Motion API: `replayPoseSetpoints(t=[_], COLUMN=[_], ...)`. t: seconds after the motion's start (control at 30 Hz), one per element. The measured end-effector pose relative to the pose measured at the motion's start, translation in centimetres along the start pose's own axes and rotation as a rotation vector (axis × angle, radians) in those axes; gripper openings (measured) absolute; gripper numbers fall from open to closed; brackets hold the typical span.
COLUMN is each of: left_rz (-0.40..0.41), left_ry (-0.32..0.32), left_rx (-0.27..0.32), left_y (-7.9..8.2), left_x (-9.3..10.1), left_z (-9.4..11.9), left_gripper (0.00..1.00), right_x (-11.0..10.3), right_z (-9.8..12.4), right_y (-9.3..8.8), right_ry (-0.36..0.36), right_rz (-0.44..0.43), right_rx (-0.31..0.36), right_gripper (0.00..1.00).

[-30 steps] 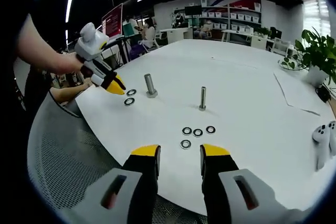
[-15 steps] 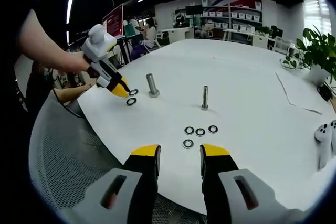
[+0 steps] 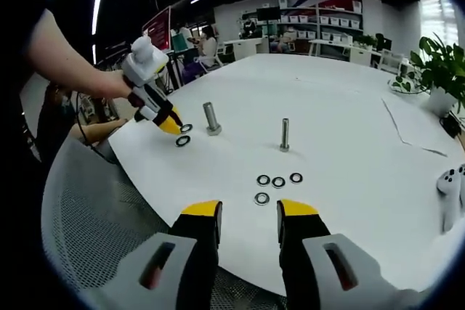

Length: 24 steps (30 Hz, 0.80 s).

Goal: Place the washer onto the threaded stud by aligning its center hole with the stud, sliding it down to the base, and recovering from edge contact or off-axis alignment until the washer reaches the visible bottom stop.

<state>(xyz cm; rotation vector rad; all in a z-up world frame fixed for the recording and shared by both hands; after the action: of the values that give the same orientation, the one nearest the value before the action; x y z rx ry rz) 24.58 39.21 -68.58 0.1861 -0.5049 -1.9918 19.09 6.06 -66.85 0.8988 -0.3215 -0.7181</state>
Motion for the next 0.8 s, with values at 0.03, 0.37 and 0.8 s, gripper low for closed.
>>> replayPoseSetpoints(t=[0.03, 0.37, 0.8], left_rz=[0.002, -0.002, -0.018], left_ry=[0.000, -0.021, -0.037], left_rx=[-0.006, -0.068, -0.081], left_y=[0.0, -0.6, -0.1], left_x=[-0.1, 0.1, 0.9], left_z=[-0.1, -0.8, -1.4], left_gripper=[0.17, 0.18, 0.20], right_x=[0.0, 0.0, -0.1], right_z=[0.0, 0.0, 0.0], right_y=[0.0, 0.1, 0.0], right_ry=[-0.001, 0.010, 0.015], right_rz=[-0.001, -0.013, -0.015], right_rx=[0.001, 0.006, 0.003], right_gripper=[0.33, 0.33, 0.33])
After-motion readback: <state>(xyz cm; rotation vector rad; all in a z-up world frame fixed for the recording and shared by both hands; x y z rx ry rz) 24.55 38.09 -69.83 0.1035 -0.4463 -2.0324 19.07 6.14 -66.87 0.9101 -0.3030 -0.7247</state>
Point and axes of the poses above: the point that each gripper's makers call its tool centre point, and the gripper's own axes: z roughly backward along the fingers, x roughly to its right, y roughly out of its top, the point moved 10 cm from there along z, roughly backward along the fingers, and after that the axes turned 6 degrees about z, right-handed, at the moved point
